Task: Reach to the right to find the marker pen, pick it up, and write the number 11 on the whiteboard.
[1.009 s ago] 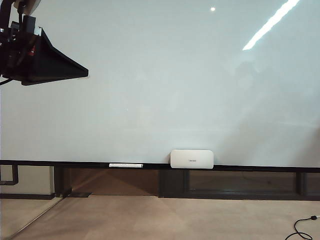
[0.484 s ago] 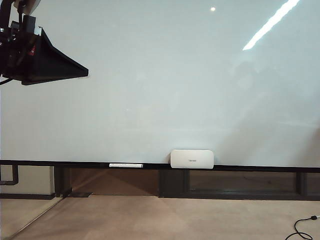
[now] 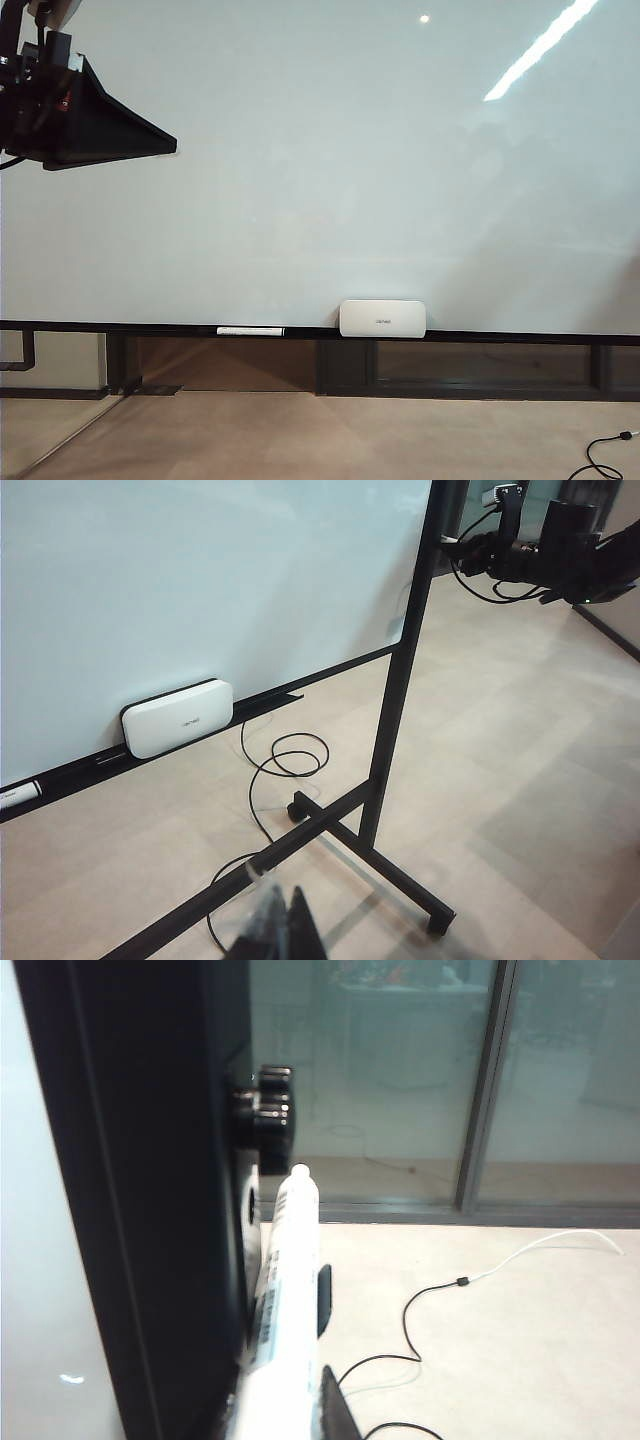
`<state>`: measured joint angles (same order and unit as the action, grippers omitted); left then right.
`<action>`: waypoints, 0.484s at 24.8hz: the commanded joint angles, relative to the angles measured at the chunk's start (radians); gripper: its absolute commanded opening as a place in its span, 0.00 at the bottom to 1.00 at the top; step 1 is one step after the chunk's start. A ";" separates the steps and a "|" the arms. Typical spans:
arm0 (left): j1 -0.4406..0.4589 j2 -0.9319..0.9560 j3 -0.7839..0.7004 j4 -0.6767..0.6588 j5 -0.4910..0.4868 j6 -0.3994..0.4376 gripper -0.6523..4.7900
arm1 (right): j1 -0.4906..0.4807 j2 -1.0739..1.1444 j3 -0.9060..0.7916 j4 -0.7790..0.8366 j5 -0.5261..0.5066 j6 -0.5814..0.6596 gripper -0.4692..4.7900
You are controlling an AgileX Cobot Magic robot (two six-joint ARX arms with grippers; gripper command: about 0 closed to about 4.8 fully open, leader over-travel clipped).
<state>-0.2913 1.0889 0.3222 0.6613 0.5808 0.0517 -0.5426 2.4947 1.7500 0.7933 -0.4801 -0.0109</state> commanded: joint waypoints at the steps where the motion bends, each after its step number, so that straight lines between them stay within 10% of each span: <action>1: -0.001 -0.002 0.002 0.006 0.006 0.002 0.11 | -0.002 -0.011 0.001 0.002 -0.014 0.011 0.09; 12: -0.001 -0.002 0.002 0.005 0.006 0.000 0.11 | -0.066 -0.182 -0.124 -0.032 -0.010 0.003 0.09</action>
<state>-0.2913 1.0893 0.3222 0.6594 0.5831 0.0528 -0.6075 2.3440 1.6356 0.7399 -0.4927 -0.0124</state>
